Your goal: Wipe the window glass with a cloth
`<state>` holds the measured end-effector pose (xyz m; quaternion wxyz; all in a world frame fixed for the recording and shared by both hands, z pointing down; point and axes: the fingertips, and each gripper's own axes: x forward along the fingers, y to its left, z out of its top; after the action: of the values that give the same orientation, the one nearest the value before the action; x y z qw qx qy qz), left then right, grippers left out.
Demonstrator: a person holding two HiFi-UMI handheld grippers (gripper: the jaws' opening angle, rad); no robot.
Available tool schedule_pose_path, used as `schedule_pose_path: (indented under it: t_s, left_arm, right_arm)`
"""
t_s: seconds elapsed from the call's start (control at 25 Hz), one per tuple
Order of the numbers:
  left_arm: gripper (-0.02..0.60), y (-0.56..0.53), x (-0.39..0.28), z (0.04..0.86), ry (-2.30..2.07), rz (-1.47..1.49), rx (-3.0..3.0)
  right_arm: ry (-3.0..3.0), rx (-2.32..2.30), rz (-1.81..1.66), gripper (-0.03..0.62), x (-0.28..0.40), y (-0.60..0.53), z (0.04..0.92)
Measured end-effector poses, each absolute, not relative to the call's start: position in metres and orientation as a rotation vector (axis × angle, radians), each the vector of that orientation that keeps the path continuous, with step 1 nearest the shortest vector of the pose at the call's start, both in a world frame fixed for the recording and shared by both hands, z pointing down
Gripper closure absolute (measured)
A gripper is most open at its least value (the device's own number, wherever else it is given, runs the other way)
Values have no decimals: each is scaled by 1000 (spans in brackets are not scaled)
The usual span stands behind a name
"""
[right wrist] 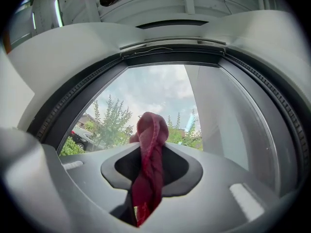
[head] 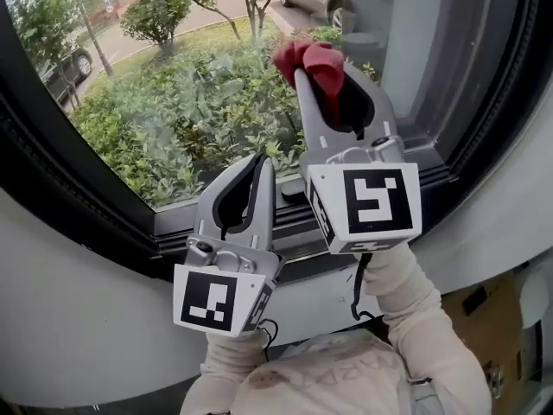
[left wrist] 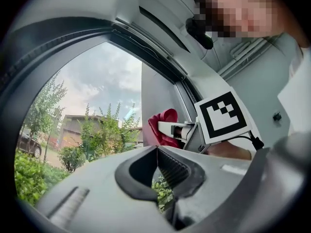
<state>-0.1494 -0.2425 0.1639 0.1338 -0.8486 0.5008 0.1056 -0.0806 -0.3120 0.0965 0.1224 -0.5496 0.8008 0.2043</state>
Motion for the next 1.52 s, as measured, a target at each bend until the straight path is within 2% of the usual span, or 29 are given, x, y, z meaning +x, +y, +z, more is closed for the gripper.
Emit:
schedule_pose_path:
  t_s: [0.52, 1.16, 1.52]
  left_arm:
    - [581, -238, -140, 182, 1458, 287, -2492]
    - [581, -258, -44, 183, 1393, 284, -2534]
    - [581, -267, -3, 182, 1373, 284, -2543]
  right_arm:
    - [2388, -1674, 650, 470, -72, -314, 148]
    - [2230, -1898, 659, 465, 92, -350, 144]
    - [2179, -1947, 600, 465, 152, -359, 145]
